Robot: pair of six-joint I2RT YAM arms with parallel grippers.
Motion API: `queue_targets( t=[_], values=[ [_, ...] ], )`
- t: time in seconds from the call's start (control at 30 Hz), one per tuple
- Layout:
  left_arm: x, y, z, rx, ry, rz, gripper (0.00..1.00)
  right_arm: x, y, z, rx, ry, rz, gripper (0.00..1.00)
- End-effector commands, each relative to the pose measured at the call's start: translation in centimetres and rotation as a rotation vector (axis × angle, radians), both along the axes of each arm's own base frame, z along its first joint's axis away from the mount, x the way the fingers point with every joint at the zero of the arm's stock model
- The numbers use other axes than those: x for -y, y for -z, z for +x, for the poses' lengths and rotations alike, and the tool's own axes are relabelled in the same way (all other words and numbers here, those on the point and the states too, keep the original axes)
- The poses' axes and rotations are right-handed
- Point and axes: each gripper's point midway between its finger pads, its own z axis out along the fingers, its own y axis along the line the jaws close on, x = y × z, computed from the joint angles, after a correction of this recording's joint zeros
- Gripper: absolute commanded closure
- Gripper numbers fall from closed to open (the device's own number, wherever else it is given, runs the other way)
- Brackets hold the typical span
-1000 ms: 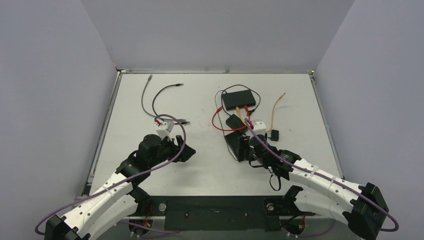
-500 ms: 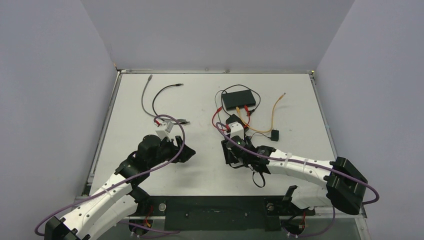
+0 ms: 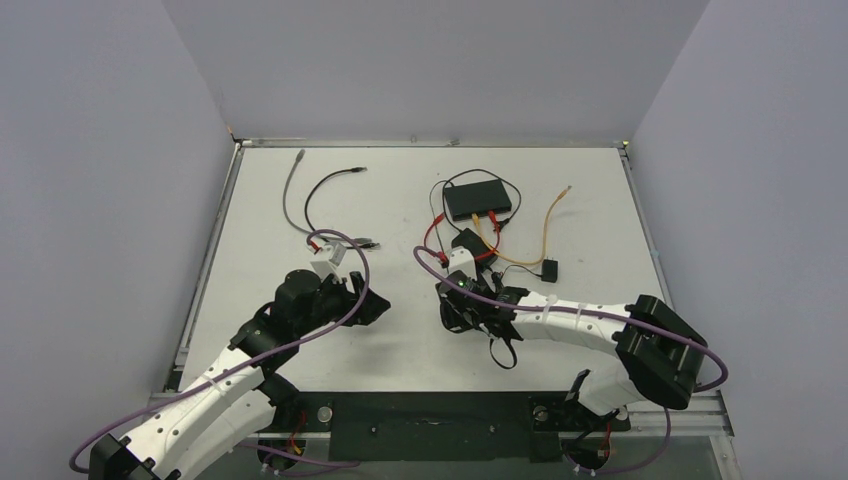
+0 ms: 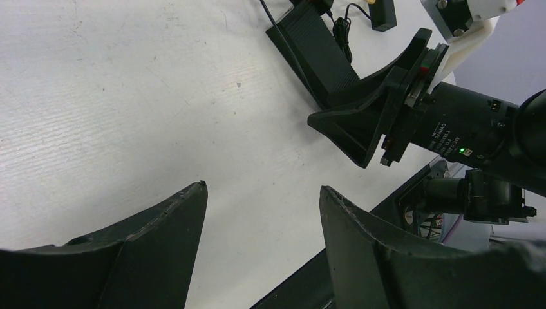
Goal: Insert the plug into the switch port
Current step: Adjust the power at the center of the board.
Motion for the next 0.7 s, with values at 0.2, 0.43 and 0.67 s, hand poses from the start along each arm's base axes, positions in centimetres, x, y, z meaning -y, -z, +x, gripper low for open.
queue_targets(
  t=[0.2,0.43,0.67],
  values=[
    [0.1,-1.1,0.3,0.030,0.002,-0.023,0.38,-1.5,-0.8,1.1,0.040,0.000,0.023,0.59],
    [0.1,-1.1,0.3,0.029,-0.001,-0.022,0.38,-1.0,-0.2,1.2,0.042,0.016,0.001,0.60],
    [0.2,-1.1,0.3,0.026,0.000,-0.020,0.38,-0.2,0.4,1.3,0.042,0.037,-0.022,0.61]
  ],
)
